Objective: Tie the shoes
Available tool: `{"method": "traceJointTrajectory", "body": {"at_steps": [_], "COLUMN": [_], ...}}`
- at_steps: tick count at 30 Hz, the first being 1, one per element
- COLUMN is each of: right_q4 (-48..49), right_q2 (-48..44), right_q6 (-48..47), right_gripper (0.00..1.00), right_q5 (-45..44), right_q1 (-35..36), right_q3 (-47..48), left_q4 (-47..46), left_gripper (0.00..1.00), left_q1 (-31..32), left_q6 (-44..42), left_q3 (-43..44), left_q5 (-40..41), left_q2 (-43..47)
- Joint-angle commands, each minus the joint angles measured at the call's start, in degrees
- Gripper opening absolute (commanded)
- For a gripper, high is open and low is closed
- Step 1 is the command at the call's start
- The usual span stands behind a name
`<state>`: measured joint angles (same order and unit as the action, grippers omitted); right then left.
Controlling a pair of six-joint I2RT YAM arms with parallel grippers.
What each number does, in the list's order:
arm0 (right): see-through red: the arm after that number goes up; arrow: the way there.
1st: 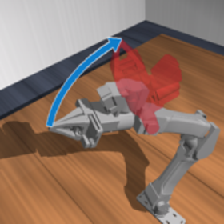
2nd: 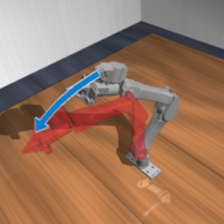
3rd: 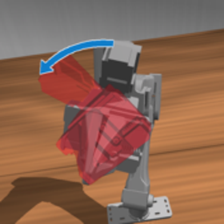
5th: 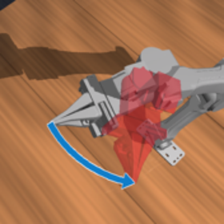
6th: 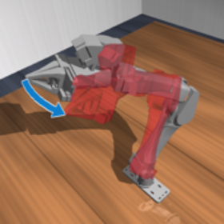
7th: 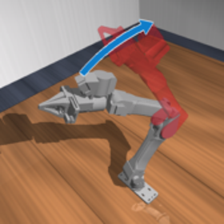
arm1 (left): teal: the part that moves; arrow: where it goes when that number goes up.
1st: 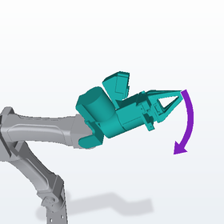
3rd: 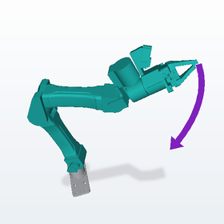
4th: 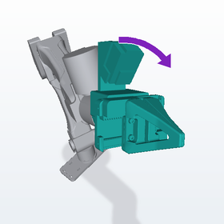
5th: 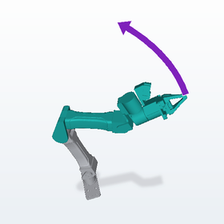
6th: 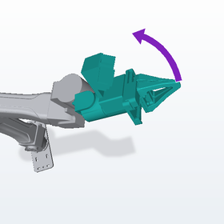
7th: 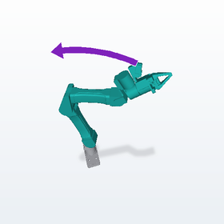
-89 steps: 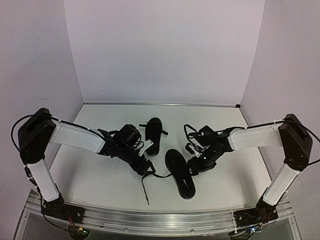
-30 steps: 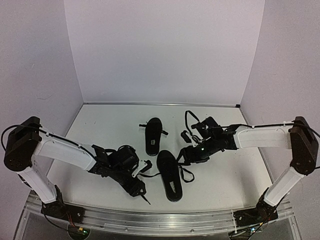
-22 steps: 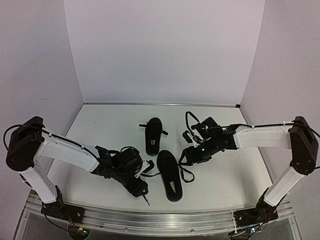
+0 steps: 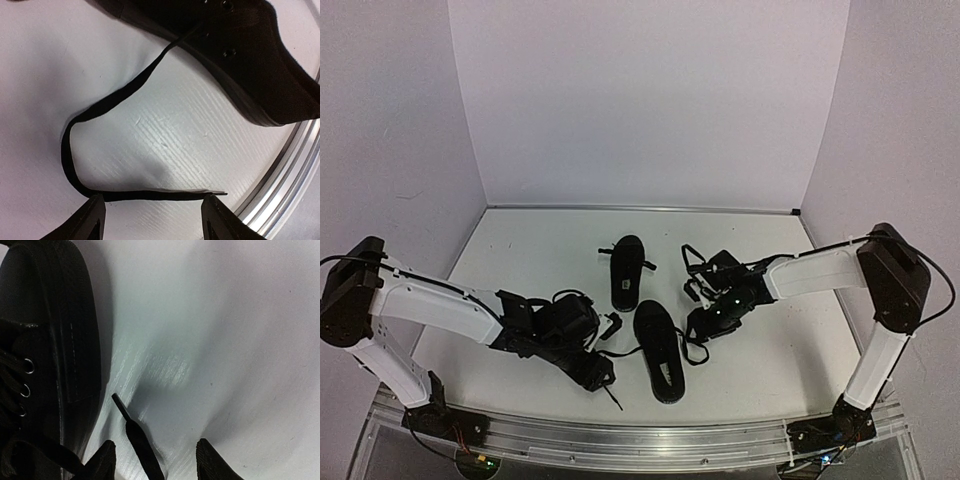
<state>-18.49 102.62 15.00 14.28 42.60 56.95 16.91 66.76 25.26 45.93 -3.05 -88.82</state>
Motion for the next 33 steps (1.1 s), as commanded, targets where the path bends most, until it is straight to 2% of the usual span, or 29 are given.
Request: {"method": "traceJointTrajectory", "body": {"at_steps": [1, 12, 20, 24, 26, 33], "right_q4": [0.32, -0.76, -0.80, -1.12, -1.36, -2.43], "right_q2": [2.42, 3.17, 2.60, 1.18, 0.38, -5.33], "right_q6": [-1.14, 0.97, 2.23, 3.03, 3.71, 7.68], "right_gripper": [0.48, 0.36, 0.16, 0.06, 0.00, 0.00], "right_q5": [-1.24, -6.39, -8.04, -8.39, -9.14, -13.99], "right_q1": [1.51, 5.33, 5.89, 5.90, 5.90, 4.79], "right_q3": [1.01, -0.91, -2.49, -2.37, -2.20, -2.55], "left_q4": [0.18, 3.38, 5.19, 7.48, 10.34, 12.03], "left_gripper": [0.68, 0.72, 0.70, 0.53, 0.42, 0.12], "left_q1": [0.49, 5.64, 7.43, 6.54, 5.69, 1.96], "left_q6": [3.23, 6.30, 8.55, 10.35, 10.47, 10.42], "left_q3": [-1.36, 2.31, 5.80, 3.94, 3.81, 1.16], "left_q5": [-0.17, 6.82, 8.82, 10.24, 11.00, 12.53], "left_q2": [0.47, -4.88, -9.67, -8.35, -8.09, -3.34]}}
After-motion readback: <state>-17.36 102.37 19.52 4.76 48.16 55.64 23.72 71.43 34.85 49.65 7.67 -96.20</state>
